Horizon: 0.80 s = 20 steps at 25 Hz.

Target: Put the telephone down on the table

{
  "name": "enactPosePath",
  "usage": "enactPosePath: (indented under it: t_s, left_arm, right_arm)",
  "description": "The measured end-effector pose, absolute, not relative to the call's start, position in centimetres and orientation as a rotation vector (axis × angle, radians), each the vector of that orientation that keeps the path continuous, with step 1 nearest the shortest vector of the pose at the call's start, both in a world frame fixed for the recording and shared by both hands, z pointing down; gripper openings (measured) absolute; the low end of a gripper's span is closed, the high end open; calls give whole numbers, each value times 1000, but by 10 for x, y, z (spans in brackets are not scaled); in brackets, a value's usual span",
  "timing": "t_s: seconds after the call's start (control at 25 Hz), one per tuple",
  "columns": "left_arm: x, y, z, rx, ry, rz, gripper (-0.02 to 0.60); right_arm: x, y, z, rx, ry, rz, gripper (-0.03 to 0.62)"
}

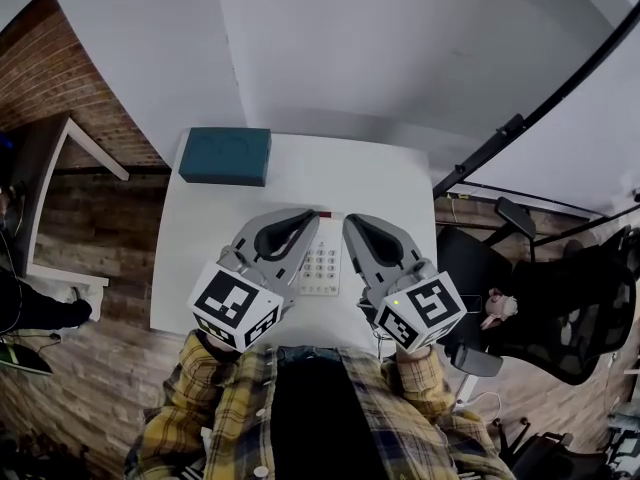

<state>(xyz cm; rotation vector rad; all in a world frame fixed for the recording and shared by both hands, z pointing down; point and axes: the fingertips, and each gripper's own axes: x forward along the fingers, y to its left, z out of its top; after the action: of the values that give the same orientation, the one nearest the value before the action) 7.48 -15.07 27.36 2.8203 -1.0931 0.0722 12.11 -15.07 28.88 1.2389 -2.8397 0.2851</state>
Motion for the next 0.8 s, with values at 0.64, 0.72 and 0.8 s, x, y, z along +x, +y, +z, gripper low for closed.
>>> enactPosePath:
  t_s: [0.64,0.72,0.8]
  left_arm:
    - [88,-147,277,2825,-1057,79,15]
    - [88,-147,277,2824,-1059,80,15]
    - [88,-146,277,2824,-1059,82,15]
  right_arm:
    - [132,-154,284,1249,-2809,232,25]
    - [133,-155,283,1247,-2807,225,23]
    - [132,-155,282,1247,-2806,217,24]
